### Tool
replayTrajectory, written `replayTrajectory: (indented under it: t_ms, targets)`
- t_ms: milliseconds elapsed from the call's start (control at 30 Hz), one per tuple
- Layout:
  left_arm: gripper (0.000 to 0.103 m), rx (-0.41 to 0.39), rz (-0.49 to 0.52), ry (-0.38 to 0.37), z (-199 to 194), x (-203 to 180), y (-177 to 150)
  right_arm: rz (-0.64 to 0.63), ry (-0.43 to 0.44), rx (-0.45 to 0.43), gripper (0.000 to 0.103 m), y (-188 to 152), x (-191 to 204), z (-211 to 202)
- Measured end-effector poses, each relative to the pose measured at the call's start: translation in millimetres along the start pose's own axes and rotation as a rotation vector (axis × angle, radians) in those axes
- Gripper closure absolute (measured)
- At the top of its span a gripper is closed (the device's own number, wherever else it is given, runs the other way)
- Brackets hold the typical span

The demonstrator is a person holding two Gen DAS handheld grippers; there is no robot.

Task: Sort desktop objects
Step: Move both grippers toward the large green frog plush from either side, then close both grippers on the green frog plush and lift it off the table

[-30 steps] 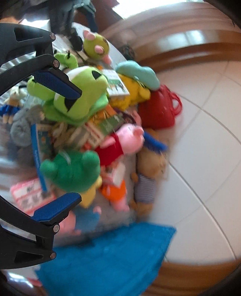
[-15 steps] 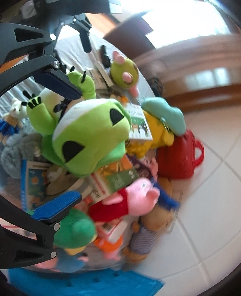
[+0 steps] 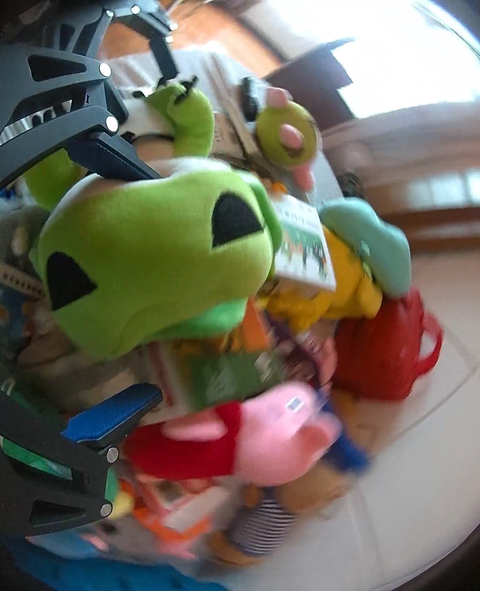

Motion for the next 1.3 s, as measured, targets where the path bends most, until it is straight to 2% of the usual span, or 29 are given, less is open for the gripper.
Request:
replayTrajectory:
  t_ms: [100, 200, 367, 600, 667, 700, 733, 867, 1000, 1033, 1133, 1300]
  targets:
    - [0.000, 0.010, -0.010, -0.012, 2, -13, -5, 0.034, -0.001, -0.016, 0.001, -2, -14, -4]
    - [0.000, 0.032, -0.016, 0.008, 15, -16, -7, 0.062, 0.040, -0.005, 0.001, -3, -14, 0]
    - [0.000, 0.067, -0.108, -0.067, 32, -7, -13, 0.011, 0.047, -0.006, 0.001, -5, -7, 2]
    - [0.000, 0.027, -0.035, -0.102, 43, -17, -6, -0.027, 0.057, -0.022, 0.001, -4, 4, 13]
    - [0.004, 0.018, -0.027, -0.143, 47, -22, -6, -0.023, 0.058, -0.026, 0.001, -5, 8, 14]
    - [0.010, 0.016, -0.020, -0.160, 46, -24, -5, -0.020, 0.059, -0.029, 0.005, -5, 10, 13]
    - [0.021, 0.009, -0.005, -0.180, 42, -28, -3, -0.018, 0.059, -0.034, 0.018, -4, 12, 12]
    - [0.033, -0.008, 0.040, -0.189, 23, -31, 5, -0.014, 0.044, -0.068, 0.028, -1, 16, -8]
    - [0.036, -0.043, 0.104, -0.196, -1, -41, 17, 0.007, 0.031, -0.096, 0.034, 3, 16, -29]
    - [0.036, -0.056, 0.124, -0.194, -7, -43, 21, 0.013, 0.029, -0.111, 0.043, 5, 17, -37]
    - [0.036, -0.084, 0.177, -0.196, -25, -52, 34, 0.026, 0.004, -0.151, 0.046, 11, 17, -61]
    - [0.036, -0.041, 0.261, -0.177, -17, -56, 36, 0.094, -0.027, -0.134, 0.048, 8, 6, -70]
Point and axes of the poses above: each gripper's, at about its wrist camera, not at the fingertips, and z roughly the way its jaws point, x to its left, y to its top, the point moved 8 cm from there along z, roughly the way its jaws point, and after that the axes turned 2 degrees about -y, right-handed, at the moved point
